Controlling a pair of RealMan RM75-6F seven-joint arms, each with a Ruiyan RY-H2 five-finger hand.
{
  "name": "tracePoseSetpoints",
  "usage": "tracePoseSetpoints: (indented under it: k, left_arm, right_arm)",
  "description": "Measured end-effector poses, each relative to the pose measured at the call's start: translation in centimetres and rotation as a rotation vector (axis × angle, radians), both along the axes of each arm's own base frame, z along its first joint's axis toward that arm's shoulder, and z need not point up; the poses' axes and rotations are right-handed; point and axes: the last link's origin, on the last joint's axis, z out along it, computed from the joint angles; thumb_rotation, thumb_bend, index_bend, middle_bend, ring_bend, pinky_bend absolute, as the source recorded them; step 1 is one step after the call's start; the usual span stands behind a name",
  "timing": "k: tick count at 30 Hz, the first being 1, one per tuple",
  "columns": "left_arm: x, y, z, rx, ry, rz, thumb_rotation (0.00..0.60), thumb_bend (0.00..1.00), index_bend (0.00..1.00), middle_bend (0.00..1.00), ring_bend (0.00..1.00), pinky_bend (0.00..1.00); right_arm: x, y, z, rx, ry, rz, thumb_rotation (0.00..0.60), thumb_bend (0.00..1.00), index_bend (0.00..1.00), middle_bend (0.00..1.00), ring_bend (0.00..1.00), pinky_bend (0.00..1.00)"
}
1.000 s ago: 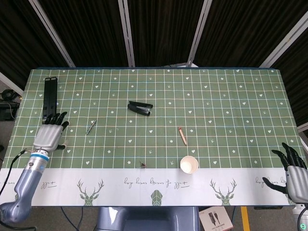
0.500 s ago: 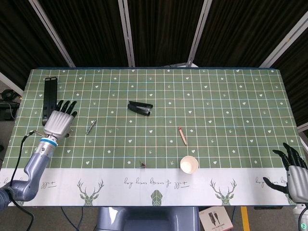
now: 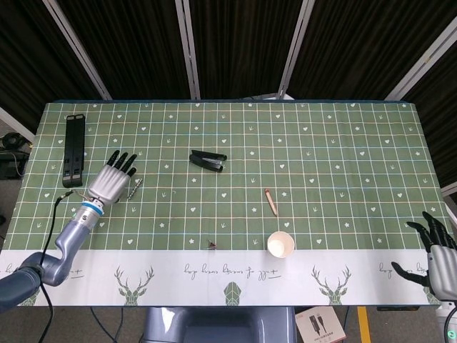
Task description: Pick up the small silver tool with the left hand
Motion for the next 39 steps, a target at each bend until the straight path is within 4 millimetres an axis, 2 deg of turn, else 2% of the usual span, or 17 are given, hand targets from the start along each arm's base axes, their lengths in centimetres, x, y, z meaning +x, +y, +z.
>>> tracePoseSetpoints:
  k: [5, 13, 25, 39]
  left_arm:
    - [0.0, 0.0, -0.2, -0.013, 0.013, -0.018, 0.600, 0.12, 0.14, 0.00, 0.00, 0.02]
    - [-0.8, 0.1, 0.4, -0.002, 0.023, -0.009, 0.600, 0.12, 0.14, 0.00, 0.00, 0.01]
    - [-0.7, 0.1, -1.3, 0.002, 0.015, -0.023, 0.600, 0.12, 0.15, 0.00, 0.00, 0.02]
    - [-0.3, 0.8, -2.4, -0.001, 0.053, -0.041, 0.600, 0.12, 0.15, 0.00, 0.00, 0.01]
  right_arm:
    - [0.0, 0.0, 0.0, -0.004, -0.003, 0.001, 0.600, 0.09, 0.20, 0.01, 0.00, 0.16]
    - [0.1, 0.0, 0.0, -0.005, -0.005, 0.005, 0.600, 0.09, 0.20, 0.01, 0.00, 0.16]
    - [0.1, 0.0, 0.0, -0.008, -0.006, -0.001, 0.600, 0.09, 0.20, 0.01, 0.00, 0.16]
    - [0.0, -0.1, 0.1, -0.012, -0.007, 0.001, 0.600, 0.09, 0.20, 0.01, 0.00, 0.16]
